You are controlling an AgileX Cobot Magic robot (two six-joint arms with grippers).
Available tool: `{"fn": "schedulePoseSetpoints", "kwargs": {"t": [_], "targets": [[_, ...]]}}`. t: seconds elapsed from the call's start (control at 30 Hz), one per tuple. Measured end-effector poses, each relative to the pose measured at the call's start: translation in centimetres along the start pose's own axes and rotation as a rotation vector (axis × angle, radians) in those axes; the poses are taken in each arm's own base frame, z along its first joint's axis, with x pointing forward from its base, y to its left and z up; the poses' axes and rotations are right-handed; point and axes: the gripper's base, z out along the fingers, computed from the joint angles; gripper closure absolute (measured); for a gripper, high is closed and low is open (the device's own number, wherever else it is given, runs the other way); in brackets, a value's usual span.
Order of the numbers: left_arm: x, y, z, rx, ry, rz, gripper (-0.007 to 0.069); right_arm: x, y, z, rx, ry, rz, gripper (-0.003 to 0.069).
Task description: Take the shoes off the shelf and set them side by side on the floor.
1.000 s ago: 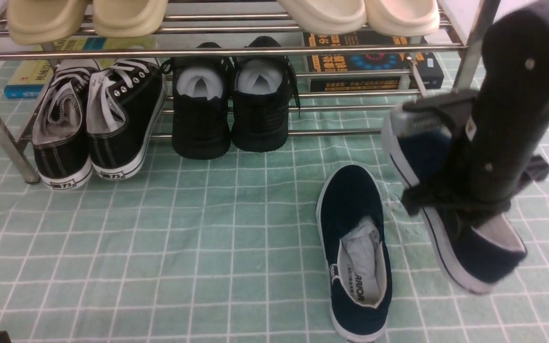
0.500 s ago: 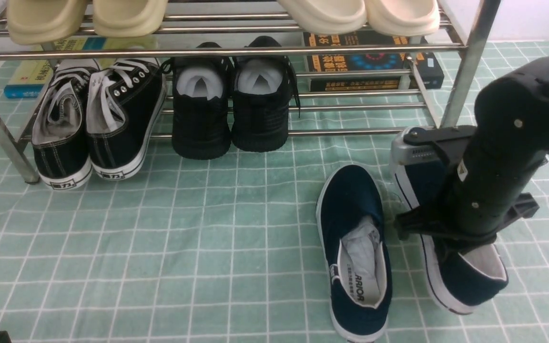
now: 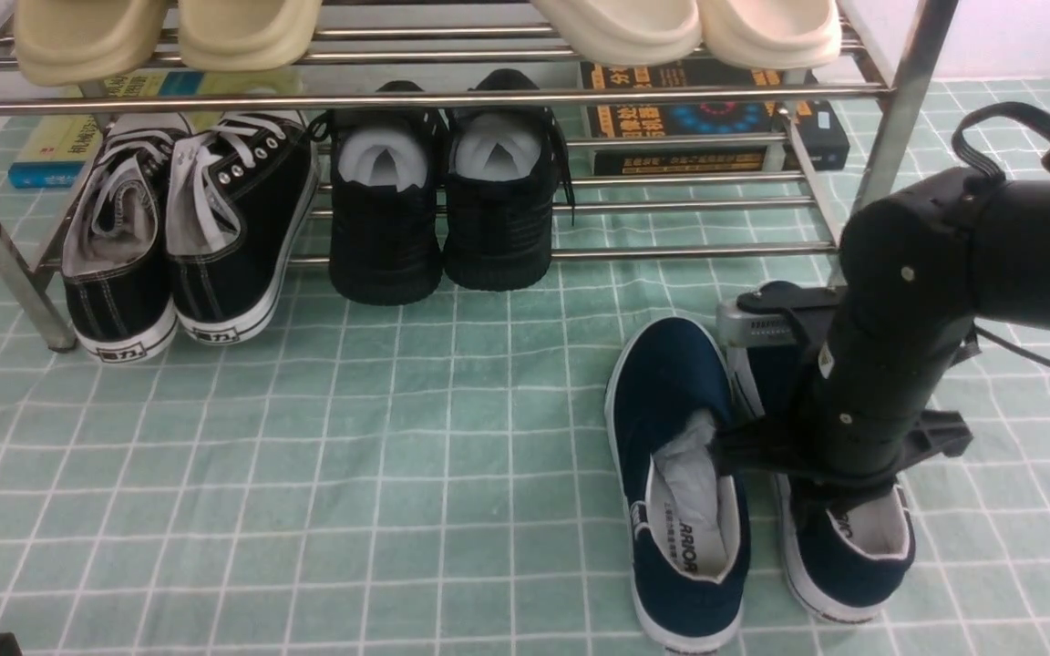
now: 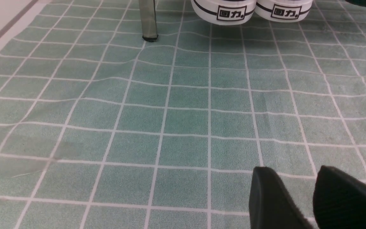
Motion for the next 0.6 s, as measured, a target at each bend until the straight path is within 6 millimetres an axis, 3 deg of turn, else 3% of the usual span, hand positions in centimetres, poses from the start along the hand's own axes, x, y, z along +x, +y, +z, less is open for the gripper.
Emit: {"fn": "schedulePoseSetpoints", "kwargs": {"t": [0.27,0.37,0.5,0.6], "targets": [[0.0,0.0,0.0,0.000,0.000,0.000,0.0384,-0.3,0.5,0.4,-0.053,-0.014,0.035,0.0586],[0.0,0.0,0.0,0.000,0.000,0.000,0.0384,-0.4,0.8,0.2,-0.076,-0.011,0.049,0.0493],[0.0,0.0,0.0,0.000,0.000,0.000,0.0384,-1.0,1.3,-1.4,-0.081,-0.007,-0.030,0.0397],[0.0,0.0,0.0,0.000,0.000,0.000,0.0384,-1.7,1.9,-3.5,-0.086,-0.005,-0.151,0.0375]]}}
